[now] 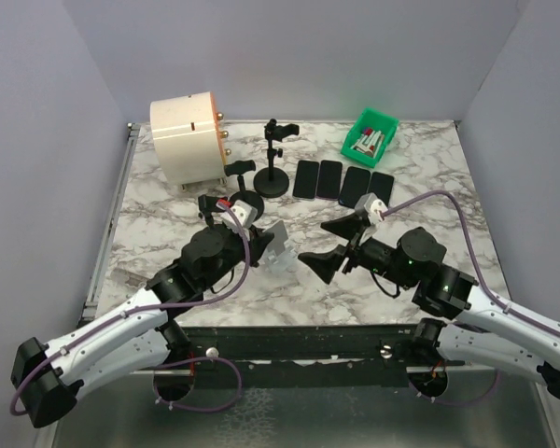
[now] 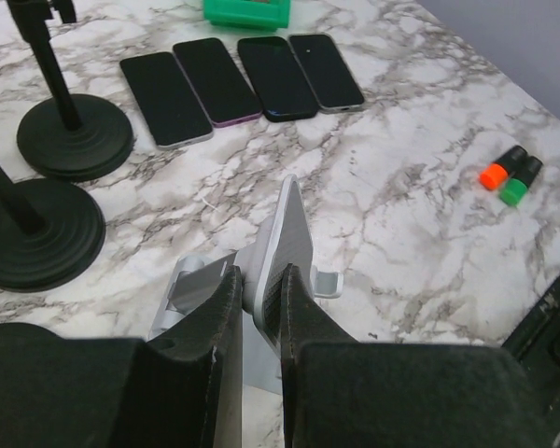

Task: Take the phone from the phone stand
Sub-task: Place the phone stand at the center of the board.

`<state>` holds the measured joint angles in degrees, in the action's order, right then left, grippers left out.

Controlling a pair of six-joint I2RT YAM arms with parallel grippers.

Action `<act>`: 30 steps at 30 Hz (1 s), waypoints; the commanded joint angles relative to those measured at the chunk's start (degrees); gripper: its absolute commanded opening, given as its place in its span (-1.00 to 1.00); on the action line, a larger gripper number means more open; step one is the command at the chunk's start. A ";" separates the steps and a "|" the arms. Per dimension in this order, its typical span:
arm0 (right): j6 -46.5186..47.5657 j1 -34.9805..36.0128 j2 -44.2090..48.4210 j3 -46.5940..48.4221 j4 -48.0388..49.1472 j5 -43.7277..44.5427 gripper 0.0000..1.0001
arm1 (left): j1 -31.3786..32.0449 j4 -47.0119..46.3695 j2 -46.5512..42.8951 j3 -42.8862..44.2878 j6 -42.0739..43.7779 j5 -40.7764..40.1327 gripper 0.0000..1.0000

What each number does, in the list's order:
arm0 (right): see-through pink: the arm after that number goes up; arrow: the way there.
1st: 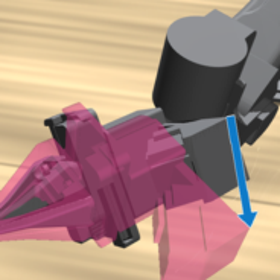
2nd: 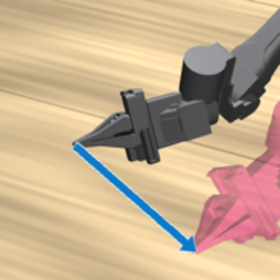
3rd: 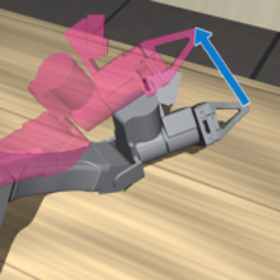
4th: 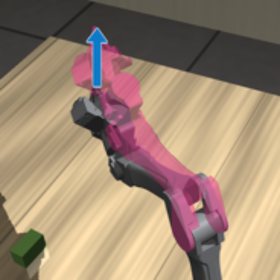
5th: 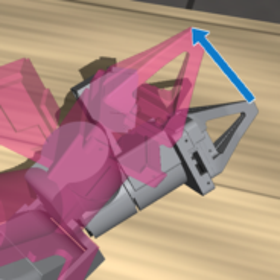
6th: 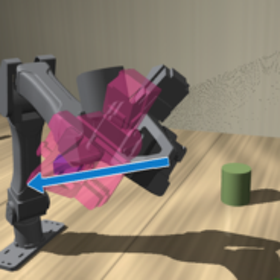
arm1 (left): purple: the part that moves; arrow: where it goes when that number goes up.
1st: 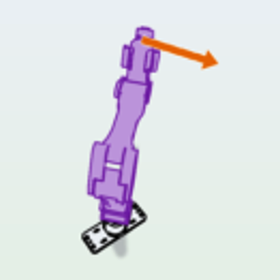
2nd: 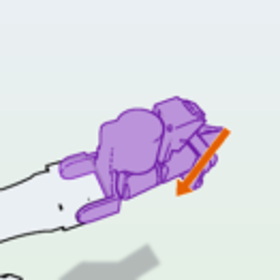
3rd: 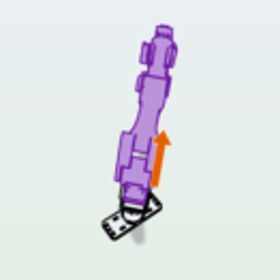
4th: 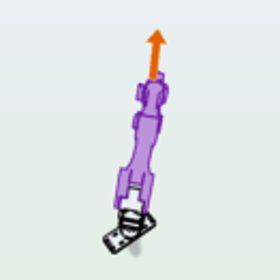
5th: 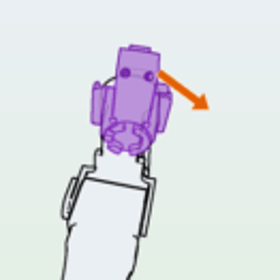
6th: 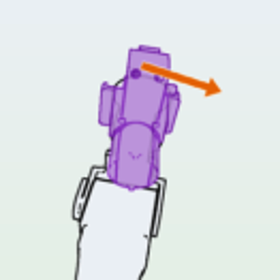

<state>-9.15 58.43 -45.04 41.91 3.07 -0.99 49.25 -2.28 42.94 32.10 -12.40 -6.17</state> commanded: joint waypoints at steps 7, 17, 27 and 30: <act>-2.85 0.19 6.26 -5.13 -0.30 10.82 0.99 | 0.05 -9.94 10.71 0.18 -6.41 -14.11 -1.00; -3.93 0.19 6.91 -5.89 -0.76 11.74 0.98 | -0.39 -14.13 18.74 -0.18 -10.71 -16.50 -1.00; -3.79 0.19 6.55 -5.42 -1.01 11.89 0.97 | -0.48 -14.77 25.42 0.47 -12.82 -15.47 -0.99; -3.70 0.19 6.57 -5.18 -1.54 11.88 0.97 | -0.48 -14.70 25.07 -0.08 -12.75 -15.63 -0.59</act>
<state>-12.60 58.43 -38.54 36.62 2.90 9.61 48.86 -15.42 68.12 32.08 -24.56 -21.08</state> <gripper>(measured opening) 0.988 0.138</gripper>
